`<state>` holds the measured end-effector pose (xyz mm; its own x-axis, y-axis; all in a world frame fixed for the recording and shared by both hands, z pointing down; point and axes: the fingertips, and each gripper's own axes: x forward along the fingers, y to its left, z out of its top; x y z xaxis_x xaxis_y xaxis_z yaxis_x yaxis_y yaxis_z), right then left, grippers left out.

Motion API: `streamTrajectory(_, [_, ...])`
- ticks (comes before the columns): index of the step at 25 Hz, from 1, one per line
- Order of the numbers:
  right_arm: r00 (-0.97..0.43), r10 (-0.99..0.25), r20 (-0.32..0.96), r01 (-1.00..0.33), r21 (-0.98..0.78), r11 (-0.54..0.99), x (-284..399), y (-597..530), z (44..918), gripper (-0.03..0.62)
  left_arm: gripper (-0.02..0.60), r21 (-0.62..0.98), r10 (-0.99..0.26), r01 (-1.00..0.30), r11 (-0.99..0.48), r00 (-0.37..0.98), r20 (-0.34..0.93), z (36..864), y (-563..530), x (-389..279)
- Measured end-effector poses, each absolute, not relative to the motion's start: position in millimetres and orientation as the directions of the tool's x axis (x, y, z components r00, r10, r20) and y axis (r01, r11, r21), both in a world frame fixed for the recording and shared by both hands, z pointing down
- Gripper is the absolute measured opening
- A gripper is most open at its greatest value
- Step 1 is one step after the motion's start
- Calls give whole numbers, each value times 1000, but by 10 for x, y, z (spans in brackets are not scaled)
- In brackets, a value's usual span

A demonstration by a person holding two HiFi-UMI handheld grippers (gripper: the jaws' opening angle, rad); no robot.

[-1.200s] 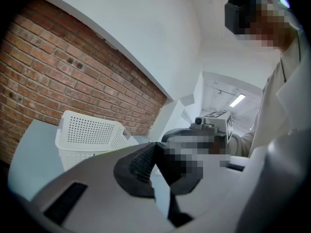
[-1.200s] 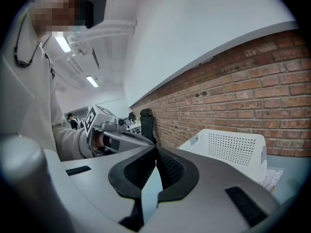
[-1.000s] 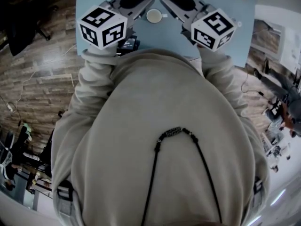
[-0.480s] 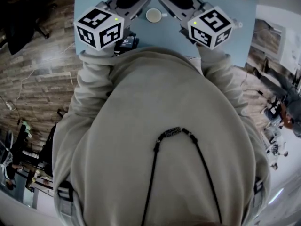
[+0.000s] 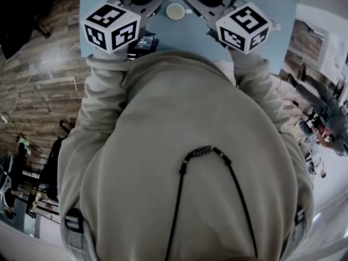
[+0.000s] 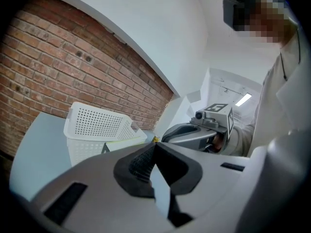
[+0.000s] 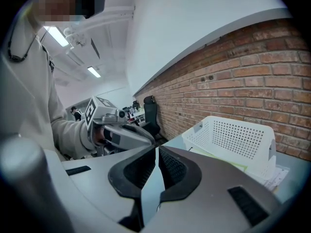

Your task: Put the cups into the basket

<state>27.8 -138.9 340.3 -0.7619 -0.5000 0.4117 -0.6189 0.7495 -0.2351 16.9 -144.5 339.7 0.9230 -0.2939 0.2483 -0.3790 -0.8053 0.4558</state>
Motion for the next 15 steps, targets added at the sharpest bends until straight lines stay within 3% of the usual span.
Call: streamTrajectory(15, [-748, -446, 492, -613, -252, 749, 335, -1506, 3926, 53, -3, 488, -299, -409, -771, 909, 290, 3684, -1513, 182])
